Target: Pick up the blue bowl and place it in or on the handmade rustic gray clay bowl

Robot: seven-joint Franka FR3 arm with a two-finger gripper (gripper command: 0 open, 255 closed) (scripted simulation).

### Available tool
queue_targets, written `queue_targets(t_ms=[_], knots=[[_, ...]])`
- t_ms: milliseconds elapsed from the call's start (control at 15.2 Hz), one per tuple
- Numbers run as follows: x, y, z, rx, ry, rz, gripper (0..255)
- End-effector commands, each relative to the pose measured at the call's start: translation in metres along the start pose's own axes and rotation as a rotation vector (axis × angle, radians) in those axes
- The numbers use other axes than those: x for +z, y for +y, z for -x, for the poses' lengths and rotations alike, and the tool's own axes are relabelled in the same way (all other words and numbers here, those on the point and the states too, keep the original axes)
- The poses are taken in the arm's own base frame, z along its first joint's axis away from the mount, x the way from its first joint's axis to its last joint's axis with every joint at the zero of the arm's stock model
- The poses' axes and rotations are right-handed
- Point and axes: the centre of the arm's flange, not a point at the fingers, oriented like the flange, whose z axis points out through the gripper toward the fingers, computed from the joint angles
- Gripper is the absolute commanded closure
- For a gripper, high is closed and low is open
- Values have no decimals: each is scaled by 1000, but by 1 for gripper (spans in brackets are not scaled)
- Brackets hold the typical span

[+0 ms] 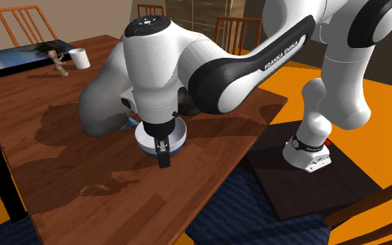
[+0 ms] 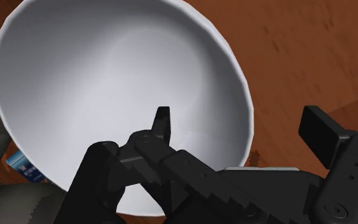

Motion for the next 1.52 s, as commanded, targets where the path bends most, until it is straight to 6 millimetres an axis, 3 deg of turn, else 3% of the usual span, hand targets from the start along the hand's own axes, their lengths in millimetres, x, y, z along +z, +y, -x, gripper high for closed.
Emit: queue_targets(t_ms=[0,66,660,1452], knots=[[0,0,0,0,0,0,0],[0,0,0,0,0,0,255],[0,0,0,0,0,0,255],[-63,7,-3,0,0,0,255]])
